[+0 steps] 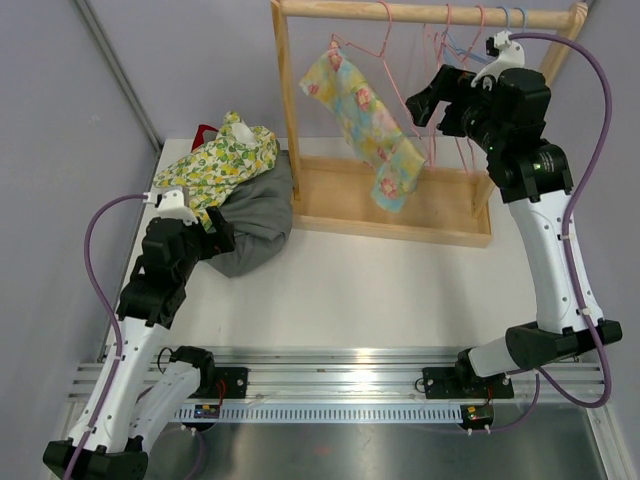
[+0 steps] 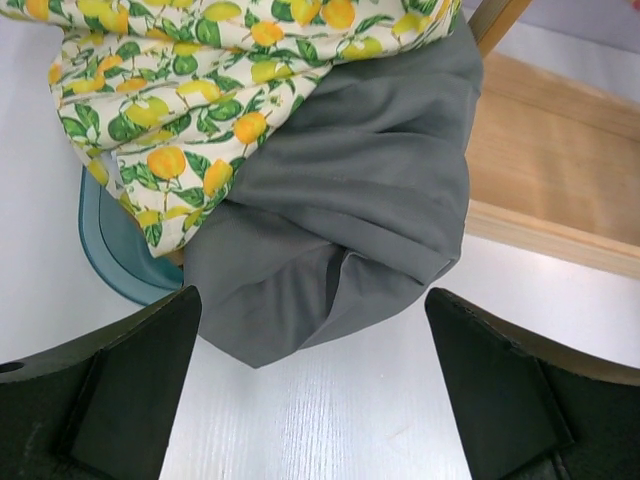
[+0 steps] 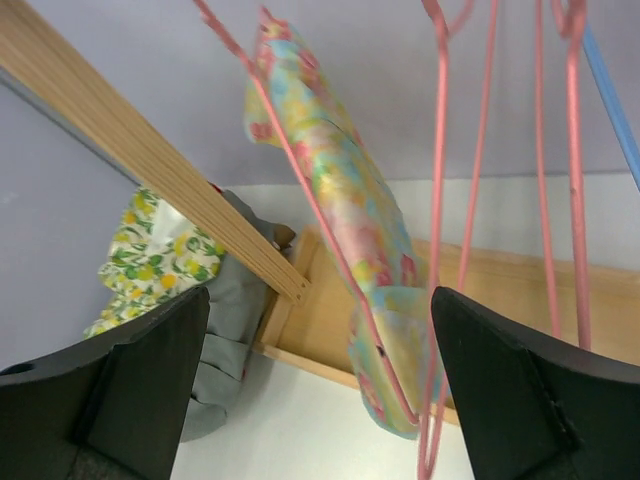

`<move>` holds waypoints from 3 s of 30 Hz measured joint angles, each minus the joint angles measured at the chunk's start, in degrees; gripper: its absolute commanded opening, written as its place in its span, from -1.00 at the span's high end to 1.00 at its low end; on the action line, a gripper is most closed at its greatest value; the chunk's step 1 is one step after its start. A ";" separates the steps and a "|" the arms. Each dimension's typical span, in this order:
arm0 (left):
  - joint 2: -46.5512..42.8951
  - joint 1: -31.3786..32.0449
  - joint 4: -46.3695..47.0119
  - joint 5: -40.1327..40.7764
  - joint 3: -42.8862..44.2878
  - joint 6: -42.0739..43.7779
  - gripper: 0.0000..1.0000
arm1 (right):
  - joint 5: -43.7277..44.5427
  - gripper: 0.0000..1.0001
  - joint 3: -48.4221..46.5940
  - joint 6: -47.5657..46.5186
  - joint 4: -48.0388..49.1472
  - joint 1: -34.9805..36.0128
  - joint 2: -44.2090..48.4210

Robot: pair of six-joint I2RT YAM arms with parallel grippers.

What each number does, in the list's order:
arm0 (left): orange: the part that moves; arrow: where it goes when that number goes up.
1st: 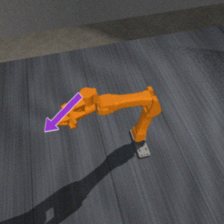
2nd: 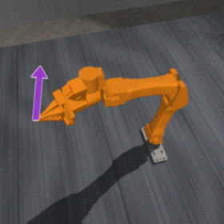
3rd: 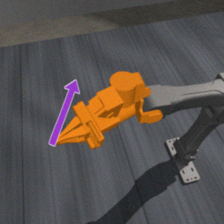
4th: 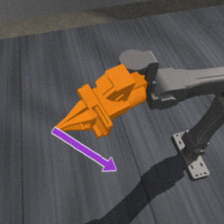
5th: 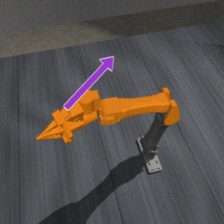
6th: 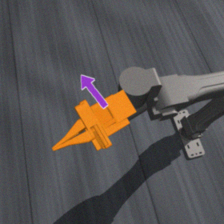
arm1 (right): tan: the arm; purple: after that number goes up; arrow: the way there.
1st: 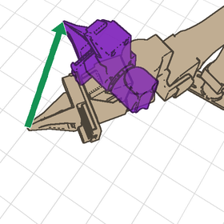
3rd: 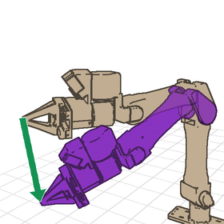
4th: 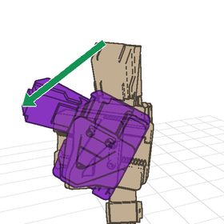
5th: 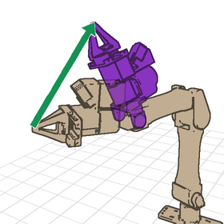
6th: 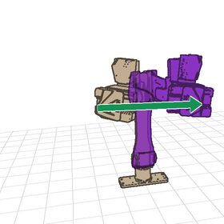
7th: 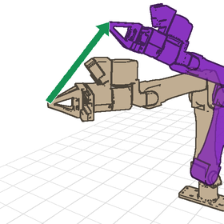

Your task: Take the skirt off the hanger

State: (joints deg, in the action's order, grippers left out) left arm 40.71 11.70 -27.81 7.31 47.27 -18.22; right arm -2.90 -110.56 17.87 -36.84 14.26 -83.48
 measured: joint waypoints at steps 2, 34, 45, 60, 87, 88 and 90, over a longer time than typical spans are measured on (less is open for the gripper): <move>-0.11 0.00 -0.04 0.00 -0.48 0.02 -0.97 | -2.67 -0.99 -2.05 0.11 1.01 0.00 0.07; 0.11 0.04 0.35 0.63 0.90 1.27 -0.98 | -10.56 1.00 -23.37 1.62 -3.96 2.56 -22.14; 13.68 16.83 8.33 -3.82 21.44 2.47 -0.98 | -12.90 1.00 -16.46 4.15 -4.37 2.47 -7.61; 33.97 40.94 44.46 -23.47 8.85 -6.75 -0.98 | -15.85 1.00 -2.64 8.39 -5.84 2.47 8.07; 37.53 44.63 58.97 -27.32 6.93 -11.93 1.00 | -15.61 1.00 2.14 8.52 -6.67 2.47 12.90; 36.70 45.35 56.11 -24.20 6.67 -10.45 1.00 | -15.19 1.00 0.59 8.41 -7.82 2.47 12.20; 35.39 46.56 52.00 -18.08 5.11 -8.50 1.00 | -14.45 1.00 -3.54 8.07 -10.27 2.47 10.23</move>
State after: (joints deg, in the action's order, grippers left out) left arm 76.09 58.26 24.18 -10.76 52.38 -26.72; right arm -17.34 -114.10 25.93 -47.11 16.73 -73.25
